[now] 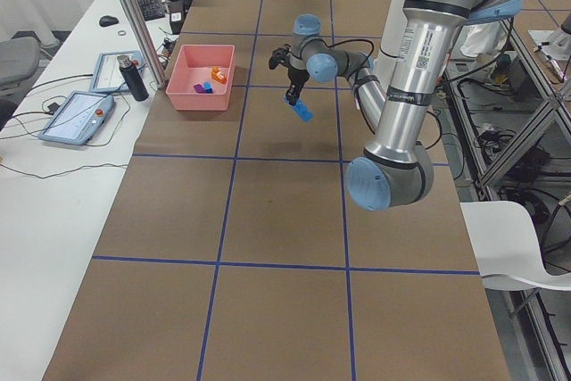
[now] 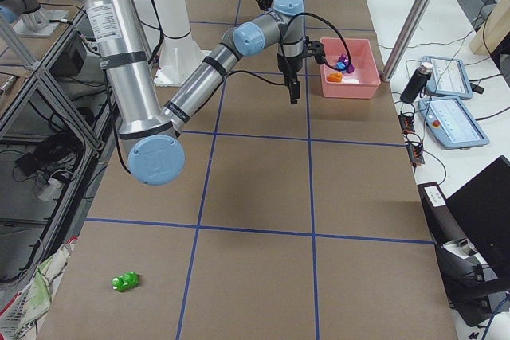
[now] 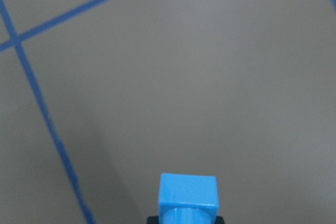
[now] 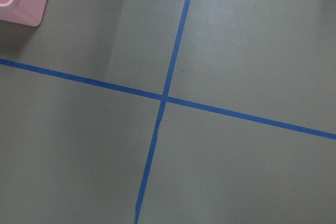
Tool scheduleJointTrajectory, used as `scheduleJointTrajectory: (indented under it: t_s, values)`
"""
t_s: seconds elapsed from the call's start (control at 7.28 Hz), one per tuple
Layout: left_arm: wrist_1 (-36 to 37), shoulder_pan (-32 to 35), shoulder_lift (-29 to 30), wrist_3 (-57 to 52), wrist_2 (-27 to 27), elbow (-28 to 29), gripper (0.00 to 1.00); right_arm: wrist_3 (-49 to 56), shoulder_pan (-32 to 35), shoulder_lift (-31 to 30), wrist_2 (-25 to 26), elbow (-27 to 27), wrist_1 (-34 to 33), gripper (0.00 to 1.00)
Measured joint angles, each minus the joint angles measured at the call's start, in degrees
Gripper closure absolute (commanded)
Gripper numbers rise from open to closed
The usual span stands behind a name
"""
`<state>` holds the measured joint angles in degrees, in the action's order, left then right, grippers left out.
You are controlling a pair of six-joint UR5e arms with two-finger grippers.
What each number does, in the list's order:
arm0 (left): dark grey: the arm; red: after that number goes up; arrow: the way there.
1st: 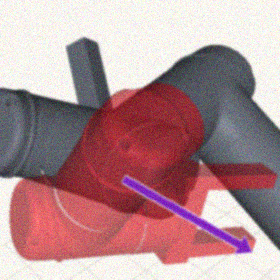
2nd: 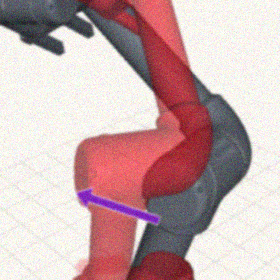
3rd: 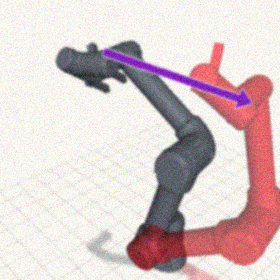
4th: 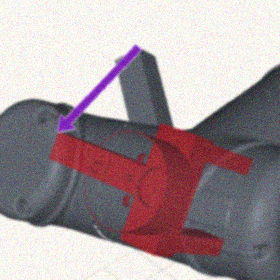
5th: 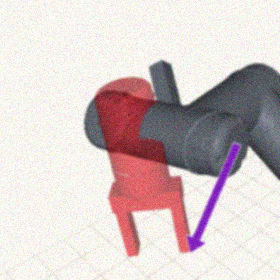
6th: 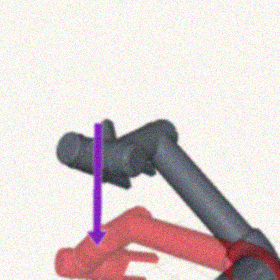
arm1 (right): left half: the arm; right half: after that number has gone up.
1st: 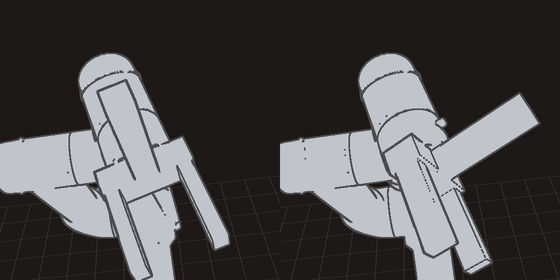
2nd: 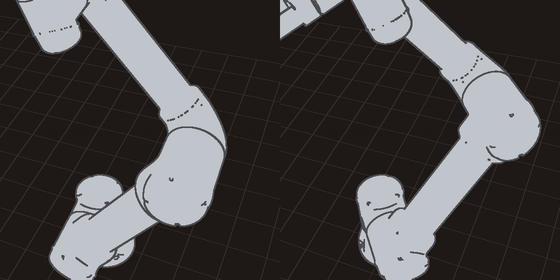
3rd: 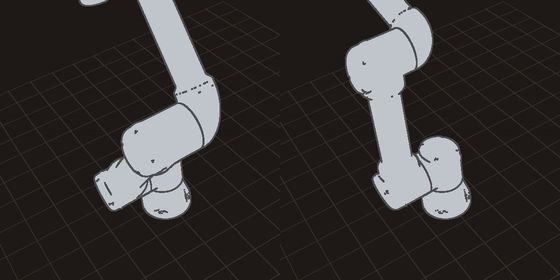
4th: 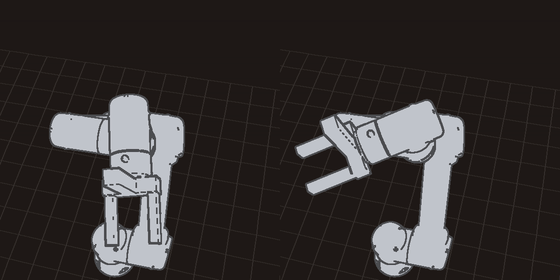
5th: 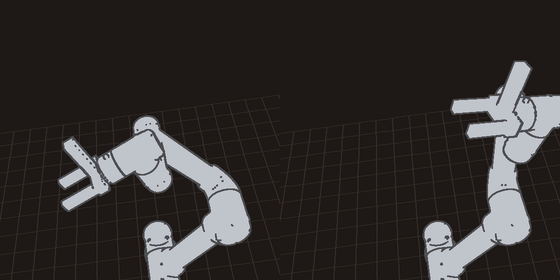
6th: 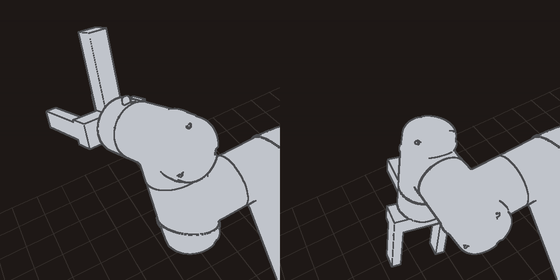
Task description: Put all blocks into box
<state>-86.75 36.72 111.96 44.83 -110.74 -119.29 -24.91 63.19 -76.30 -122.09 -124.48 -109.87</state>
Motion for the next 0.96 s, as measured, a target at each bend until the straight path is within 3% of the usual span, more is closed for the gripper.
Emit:
scheduleJointTrajectory:
  t_s: [0.27, 0.69, 0.96]
  values:
    - [4.59, 5.2, 15.67, 0.76, -4.48, 11.98, 1.0, 8.97, 3.39, -4.86, -0.49, -0.01, 0.0, 0.0]
    - [5.76, 10.91, 38.98, 3.53, -6.63, 38.28, 1.0, 21.55, 9.42, -12.11, -2.67, 0.17, 0.0, 0.0]
    - [0.27, 14.03, 47.13, 4.04, -6.81, 53.88, 1.0, 29.91, 14.55, -16.97, -6.41, 0.17, 0.0, 0.0]
